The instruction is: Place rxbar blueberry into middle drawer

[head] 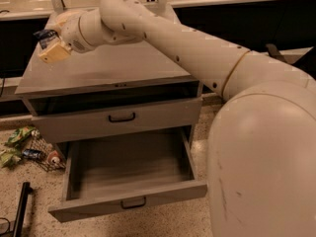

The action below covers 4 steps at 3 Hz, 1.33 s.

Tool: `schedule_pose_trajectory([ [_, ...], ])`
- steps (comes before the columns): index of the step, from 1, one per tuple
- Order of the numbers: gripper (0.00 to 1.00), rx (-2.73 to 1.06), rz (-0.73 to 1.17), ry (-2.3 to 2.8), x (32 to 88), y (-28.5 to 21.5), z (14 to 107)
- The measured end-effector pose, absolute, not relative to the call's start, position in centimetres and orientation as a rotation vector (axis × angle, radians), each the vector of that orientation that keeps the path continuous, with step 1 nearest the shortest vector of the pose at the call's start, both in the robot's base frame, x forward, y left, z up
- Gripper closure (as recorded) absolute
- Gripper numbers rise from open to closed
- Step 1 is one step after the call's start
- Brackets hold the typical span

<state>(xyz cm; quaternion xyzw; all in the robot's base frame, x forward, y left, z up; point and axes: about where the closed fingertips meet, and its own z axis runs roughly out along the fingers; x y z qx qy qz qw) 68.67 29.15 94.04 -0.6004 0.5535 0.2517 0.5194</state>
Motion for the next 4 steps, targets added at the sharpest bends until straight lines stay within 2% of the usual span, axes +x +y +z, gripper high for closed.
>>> schedule_pose_trajectory([
  [4, 1.0, -1.386, 0.832, 1.409, 55.9, 17.1, 87.7],
])
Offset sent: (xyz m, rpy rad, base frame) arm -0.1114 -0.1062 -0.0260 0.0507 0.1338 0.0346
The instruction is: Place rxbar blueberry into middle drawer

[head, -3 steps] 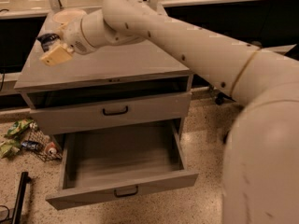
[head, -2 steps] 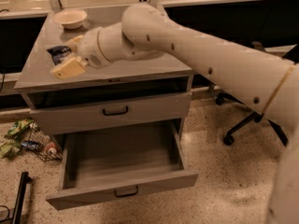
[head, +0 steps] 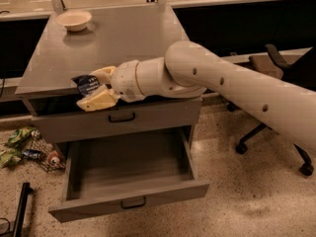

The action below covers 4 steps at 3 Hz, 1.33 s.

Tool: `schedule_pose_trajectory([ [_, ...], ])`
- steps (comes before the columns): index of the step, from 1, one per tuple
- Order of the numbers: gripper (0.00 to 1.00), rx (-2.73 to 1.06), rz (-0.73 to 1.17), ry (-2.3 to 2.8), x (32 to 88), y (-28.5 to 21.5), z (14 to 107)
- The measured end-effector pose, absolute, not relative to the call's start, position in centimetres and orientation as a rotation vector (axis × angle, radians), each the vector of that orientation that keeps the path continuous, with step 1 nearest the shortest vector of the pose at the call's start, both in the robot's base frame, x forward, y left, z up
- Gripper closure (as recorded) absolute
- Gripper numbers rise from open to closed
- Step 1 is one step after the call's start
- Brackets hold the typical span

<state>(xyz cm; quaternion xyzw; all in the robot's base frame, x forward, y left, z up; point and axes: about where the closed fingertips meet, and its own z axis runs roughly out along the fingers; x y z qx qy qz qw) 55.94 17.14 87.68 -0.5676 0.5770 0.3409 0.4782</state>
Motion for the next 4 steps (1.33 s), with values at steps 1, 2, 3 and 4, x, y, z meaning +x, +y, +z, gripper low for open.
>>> schedule_pose_trajectory([
  [1, 1.0, -1.395, 0.886, 1.472, 52.4, 14.4, 84.8],
  [2, 1.0, -1.394, 0.88, 1.553, 48.3, 11.9, 82.3],
  [3, 1.0, -1.354, 0.823, 1.67, 43.6, 9.1, 77.6],
  [4, 1.0, -1.364, 0.831, 1.667, 43.5, 9.3, 77.6],
])
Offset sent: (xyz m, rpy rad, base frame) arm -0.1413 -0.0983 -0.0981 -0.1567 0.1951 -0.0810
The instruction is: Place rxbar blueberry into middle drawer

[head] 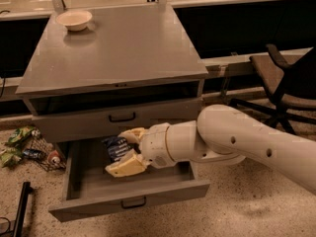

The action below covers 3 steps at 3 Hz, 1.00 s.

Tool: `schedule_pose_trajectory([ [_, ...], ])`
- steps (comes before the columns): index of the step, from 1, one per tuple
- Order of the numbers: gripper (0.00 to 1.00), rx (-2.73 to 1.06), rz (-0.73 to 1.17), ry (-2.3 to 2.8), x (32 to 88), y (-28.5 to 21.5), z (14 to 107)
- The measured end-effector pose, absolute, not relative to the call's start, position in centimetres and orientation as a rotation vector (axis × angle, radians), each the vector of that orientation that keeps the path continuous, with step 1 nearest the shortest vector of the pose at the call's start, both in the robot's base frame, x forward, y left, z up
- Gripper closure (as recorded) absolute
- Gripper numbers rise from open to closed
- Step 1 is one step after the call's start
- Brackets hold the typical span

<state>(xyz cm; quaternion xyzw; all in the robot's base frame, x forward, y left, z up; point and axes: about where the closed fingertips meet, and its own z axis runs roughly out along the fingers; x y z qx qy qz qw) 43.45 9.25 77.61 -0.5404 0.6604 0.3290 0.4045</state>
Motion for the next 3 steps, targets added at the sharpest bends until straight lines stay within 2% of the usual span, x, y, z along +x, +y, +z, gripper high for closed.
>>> schedule_pose_trajectory([
  [2, 1.0, -1.427, 0.769, 1.755, 49.1, 5.4, 67.5],
  [3, 1.0, -1.429, 0.777, 1.804, 54.7, 1.6, 60.9],
])
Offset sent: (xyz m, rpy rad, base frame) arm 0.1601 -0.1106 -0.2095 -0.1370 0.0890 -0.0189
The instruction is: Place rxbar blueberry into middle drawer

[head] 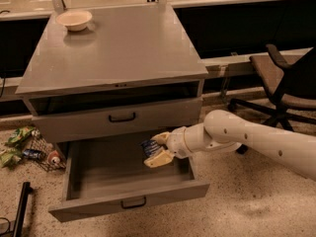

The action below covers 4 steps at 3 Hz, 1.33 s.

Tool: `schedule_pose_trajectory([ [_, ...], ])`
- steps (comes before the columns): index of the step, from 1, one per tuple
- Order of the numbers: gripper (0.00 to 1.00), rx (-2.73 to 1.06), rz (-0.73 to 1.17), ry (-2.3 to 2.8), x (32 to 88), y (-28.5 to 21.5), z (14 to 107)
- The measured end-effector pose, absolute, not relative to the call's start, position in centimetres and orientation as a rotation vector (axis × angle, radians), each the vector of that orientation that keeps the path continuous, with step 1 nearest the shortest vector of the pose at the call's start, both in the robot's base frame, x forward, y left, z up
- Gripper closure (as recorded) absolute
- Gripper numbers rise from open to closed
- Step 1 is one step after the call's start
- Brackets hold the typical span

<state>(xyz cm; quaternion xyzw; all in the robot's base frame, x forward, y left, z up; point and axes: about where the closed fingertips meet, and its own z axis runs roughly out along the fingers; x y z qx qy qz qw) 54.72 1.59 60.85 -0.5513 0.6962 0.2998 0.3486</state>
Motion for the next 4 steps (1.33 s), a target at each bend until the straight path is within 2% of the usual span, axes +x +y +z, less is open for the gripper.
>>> schedule_pose_trajectory([
  [1, 1.0, -1.442, 0.808, 1.806, 58.8, 0.8, 55.7],
  [2, 1.0, -1.411, 0.856, 1.802, 60.6, 2.3, 51.9],
  [4, 1.0, -1.33, 0.814, 1.854, 60.5, 6.6, 47.1],
])
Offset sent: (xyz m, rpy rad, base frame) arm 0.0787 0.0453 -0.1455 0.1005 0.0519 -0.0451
